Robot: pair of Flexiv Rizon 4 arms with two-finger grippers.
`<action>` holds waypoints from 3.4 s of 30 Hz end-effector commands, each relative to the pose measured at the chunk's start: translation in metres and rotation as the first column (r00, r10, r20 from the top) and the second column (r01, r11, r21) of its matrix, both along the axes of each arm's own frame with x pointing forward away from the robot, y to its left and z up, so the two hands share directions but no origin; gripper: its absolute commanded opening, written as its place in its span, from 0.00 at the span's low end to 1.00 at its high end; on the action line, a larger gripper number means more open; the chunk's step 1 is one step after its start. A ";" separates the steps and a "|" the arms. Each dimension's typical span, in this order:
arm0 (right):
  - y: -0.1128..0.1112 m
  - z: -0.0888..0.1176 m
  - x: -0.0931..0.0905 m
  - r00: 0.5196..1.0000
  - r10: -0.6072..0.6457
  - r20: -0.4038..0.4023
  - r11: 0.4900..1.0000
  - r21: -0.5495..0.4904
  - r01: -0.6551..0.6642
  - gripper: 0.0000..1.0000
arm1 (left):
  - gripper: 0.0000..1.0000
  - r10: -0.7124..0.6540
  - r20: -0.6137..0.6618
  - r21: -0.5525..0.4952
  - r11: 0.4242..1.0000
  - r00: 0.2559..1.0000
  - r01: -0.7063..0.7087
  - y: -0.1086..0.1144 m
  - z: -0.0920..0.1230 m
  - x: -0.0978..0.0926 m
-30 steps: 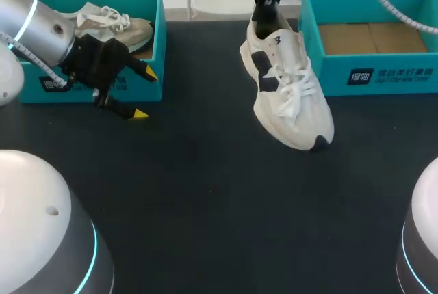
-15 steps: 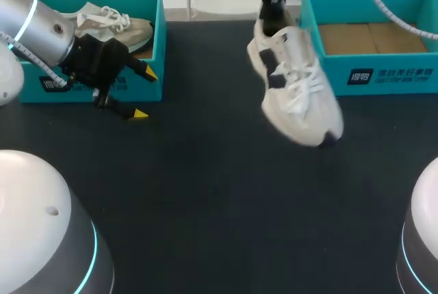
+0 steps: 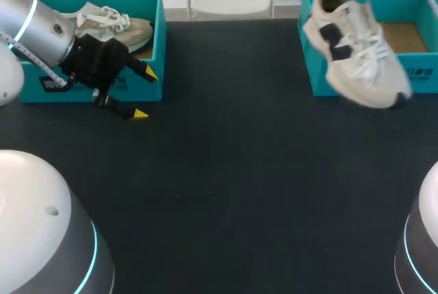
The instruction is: Take the shoe out of the shoebox, open the shoe tongue, remove and reinsert the insole, then place the shoe into the shoebox
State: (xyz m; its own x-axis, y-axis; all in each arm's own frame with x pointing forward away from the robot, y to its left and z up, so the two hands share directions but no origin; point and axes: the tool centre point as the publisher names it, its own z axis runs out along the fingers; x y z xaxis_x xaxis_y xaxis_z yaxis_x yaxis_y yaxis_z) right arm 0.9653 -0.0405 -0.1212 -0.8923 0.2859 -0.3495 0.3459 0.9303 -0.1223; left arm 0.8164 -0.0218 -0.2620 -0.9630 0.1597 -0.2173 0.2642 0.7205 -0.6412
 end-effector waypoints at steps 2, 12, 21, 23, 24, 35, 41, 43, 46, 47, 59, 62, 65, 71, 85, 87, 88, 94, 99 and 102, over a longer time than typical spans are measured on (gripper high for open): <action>-0.057 -0.003 0.032 1.000 0.012 0.006 0.997 0.073 -0.012 0.00 | 1.00 0.000 0.001 0.002 1.000 1.000 0.000 0.000 0.000 -0.001; -0.108 -0.007 0.065 0.999 -0.034 0.026 0.995 0.094 0.032 0.00 | 1.00 0.000 0.001 0.002 1.000 1.000 0.000 0.000 0.000 -0.001; -0.108 -0.007 0.065 0.999 -0.034 0.026 0.995 0.094 0.032 0.00 | 1.00 0.000 0.001 0.002 1.000 1.000 0.000 0.000 0.000 -0.001; -0.108 -0.007 0.065 0.999 -0.034 0.026 0.995 0.094 0.032 0.00 | 1.00 0.000 0.001 0.002 1.000 1.000 0.000 0.000 0.000 -0.001; -0.108 -0.007 0.065 0.999 -0.034 0.026 0.995 0.094 0.032 0.00 | 1.00 0.000 0.001 0.002 1.000 1.000 0.000 0.000 0.000 -0.001; -0.150 -0.017 0.077 0.997 -0.065 0.035 0.993 0.104 0.061 0.00 | 1.00 0.000 0.001 0.002 1.000 1.000 0.000 0.000 0.000 -0.001; -0.218 -0.022 0.090 0.991 -0.133 0.018 0.990 0.052 0.132 0.00 | 1.00 0.000 0.001 0.002 1.000 1.000 0.000 0.000 0.000 -0.001; -0.240 -0.025 0.094 0.987 -0.158 0.005 0.987 0.033 0.157 0.00 | 1.00 0.000 0.001 0.002 1.000 1.000 0.000 0.000 0.000 -0.001; -0.267 -0.027 0.100 0.983 -0.181 0.005 0.983 0.021 0.181 0.00 | 1.00 0.000 0.001 0.002 1.000 1.000 0.000 0.000 0.000 -0.001; -0.275 -0.030 0.102 0.980 -0.199 -0.010 0.980 0.012 0.199 0.00 | 1.00 0.000 0.001 0.002 1.000 1.000 0.000 0.000 0.000 -0.001; -0.320 -0.049 0.101 0.824 -0.567 0.024 0.823 0.071 0.564 0.00 | 1.00 0.000 0.001 0.002 1.000 1.000 0.000 0.000 0.000 -0.001; -0.316 -0.049 0.101 0.638 -0.767 0.066 0.639 0.158 0.752 0.00 | 1.00 0.000 0.001 0.002 1.000 1.000 0.000 0.000 0.000 -0.001; -0.316 -0.049 0.101 0.397 -0.907 0.138 0.420 0.246 0.874 0.00 | 1.00 0.000 0.001 0.002 1.000 1.000 0.000 0.000 0.000 -0.001; -0.330 -0.056 0.087 -0.127 -0.965 0.228 -0.035 0.370 0.928 0.00 | 1.00 0.000 0.001 0.002 1.000 1.000 0.000 0.000 0.000 -0.001; -0.330 -0.056 0.080 -0.259 -0.956 0.135 -0.187 0.401 0.897 0.00 | 1.00 0.000 0.001 0.002 1.000 1.000 0.000 0.000 0.000 -0.001; -0.330 -0.056 0.080 -0.259 -0.956 0.135 -0.187 0.401 0.897 0.00 | 1.00 0.000 0.001 0.002 1.000 1.000 0.000 0.000 0.000 -0.001; -0.330 -0.056 0.080 -0.259 -0.956 0.135 -0.187 0.401 0.897 0.00 | 1.00 0.000 0.001 0.002 1.000 1.000 0.000 0.000 0.000 -0.001; -0.330 -0.056 0.080 -0.259 -0.956 0.135 -0.187 0.401 0.897 0.00 | 1.00 0.000 0.001 0.002 1.000 1.000 0.000 0.000 0.000 -0.001; -0.321 -0.047 0.079 -0.284 -0.956 0.076 -0.232 0.400 0.887 0.00 | 1.00 0.000 0.001 0.002 1.000 1.000 0.000 0.000 0.000 -0.001; -0.315 -0.047 0.078 -0.295 -0.955 0.021 -0.264 0.389 0.883 0.00 | 1.00 0.000 0.001 0.002 1.000 1.000 0.000 0.000 0.000 -0.001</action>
State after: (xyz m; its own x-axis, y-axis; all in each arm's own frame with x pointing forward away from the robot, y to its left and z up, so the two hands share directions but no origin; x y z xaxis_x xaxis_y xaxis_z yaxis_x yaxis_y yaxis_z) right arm 1.0405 -0.3538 -0.1720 0.5970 0.7534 -0.2757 0.7999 -0.5325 0.2768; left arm 0.8164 -0.0217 -0.2620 -0.9630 0.1597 -0.2172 0.2641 0.7205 -0.6412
